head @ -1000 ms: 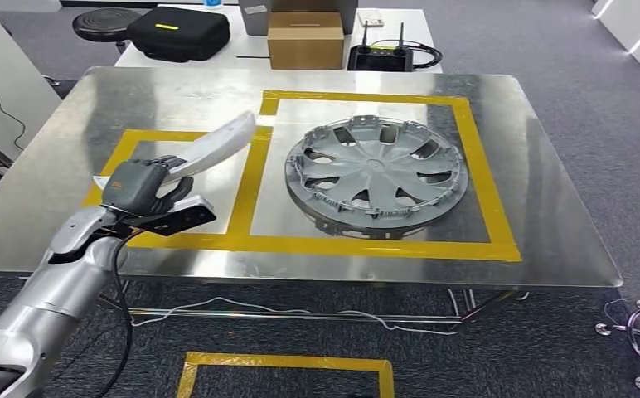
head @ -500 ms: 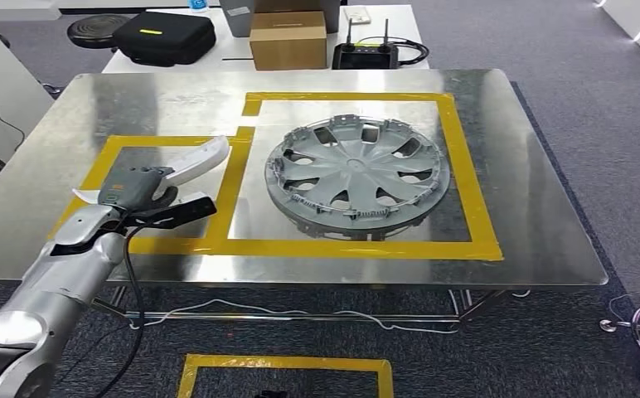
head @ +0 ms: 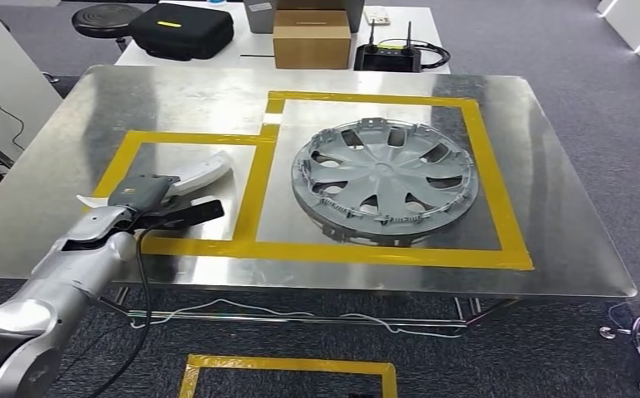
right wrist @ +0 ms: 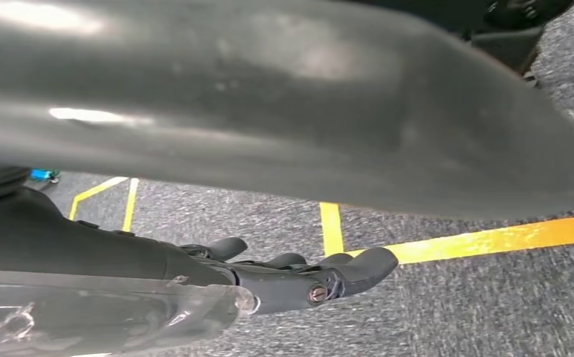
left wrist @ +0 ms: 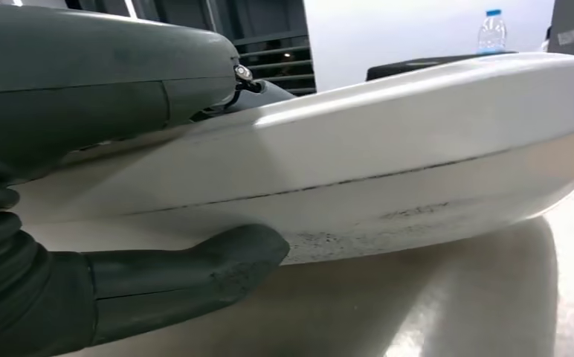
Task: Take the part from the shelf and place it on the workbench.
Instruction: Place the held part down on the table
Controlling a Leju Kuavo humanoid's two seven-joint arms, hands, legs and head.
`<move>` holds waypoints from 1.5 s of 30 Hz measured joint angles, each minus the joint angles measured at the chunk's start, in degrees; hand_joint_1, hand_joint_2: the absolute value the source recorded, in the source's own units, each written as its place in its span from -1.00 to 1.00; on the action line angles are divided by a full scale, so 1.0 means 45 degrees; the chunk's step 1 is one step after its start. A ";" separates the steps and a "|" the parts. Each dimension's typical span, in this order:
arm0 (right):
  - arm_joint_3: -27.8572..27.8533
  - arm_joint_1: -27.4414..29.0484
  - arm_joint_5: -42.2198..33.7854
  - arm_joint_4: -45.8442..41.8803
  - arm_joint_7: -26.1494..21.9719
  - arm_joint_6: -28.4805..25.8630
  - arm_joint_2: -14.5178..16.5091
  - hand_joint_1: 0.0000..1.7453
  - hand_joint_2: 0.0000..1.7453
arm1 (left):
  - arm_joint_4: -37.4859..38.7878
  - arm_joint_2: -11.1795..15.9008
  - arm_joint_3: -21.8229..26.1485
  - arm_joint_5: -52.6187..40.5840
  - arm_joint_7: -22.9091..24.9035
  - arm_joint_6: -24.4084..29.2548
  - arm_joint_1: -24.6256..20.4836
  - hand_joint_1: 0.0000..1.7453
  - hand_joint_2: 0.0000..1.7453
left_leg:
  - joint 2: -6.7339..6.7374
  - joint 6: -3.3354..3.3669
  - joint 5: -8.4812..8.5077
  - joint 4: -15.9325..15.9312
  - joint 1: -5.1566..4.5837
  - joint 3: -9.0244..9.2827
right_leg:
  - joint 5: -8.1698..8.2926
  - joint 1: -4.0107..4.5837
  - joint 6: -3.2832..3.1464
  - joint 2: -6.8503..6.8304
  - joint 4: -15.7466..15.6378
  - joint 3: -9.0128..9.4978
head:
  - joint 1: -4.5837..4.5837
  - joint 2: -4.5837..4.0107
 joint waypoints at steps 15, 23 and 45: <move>0.0000 0.0003 -0.0041 0.0006 -0.0142 0.0008 0.0057 -1.00 -1.00 | 0.0038 -0.0088 0.0799 0.1999 -0.1495 0.1255 0.0396 -1.00 -1.00 | -0.0043 -0.0515 -0.1402 0.3377 -0.0015 -0.1823 | 0.1611 0.0043 -0.0575 0.0044 -0.3848 0.1762 | -0.0109 0.0000; -0.0005 0.0061 -0.0172 0.0001 -0.0211 -0.0156 0.0149 -1.00 -1.00 | -0.4553 -0.1244 0.3092 0.8052 -0.5337 -0.0832 0.2479 -1.00 -1.00 | -0.0021 -0.0356 0.0106 0.0014 0.0072 -0.0156 | 0.1393 -0.0051 -0.0051 0.0099 -0.3591 0.1766 | -0.0159 0.0000; -0.0115 0.0177 -0.0303 0.0001 -0.0120 -0.0282 0.0233 -1.00 -1.00 | -1.8226 -0.3512 0.3082 1.7391 -0.7461 -1.0342 0.7500 -1.00 -1.00 | -0.0059 -0.0518 -0.1846 0.2996 0.0047 -0.1148 | 0.1191 0.0117 -0.0580 -0.0056 -0.3667 0.2262 | -0.0075 0.0000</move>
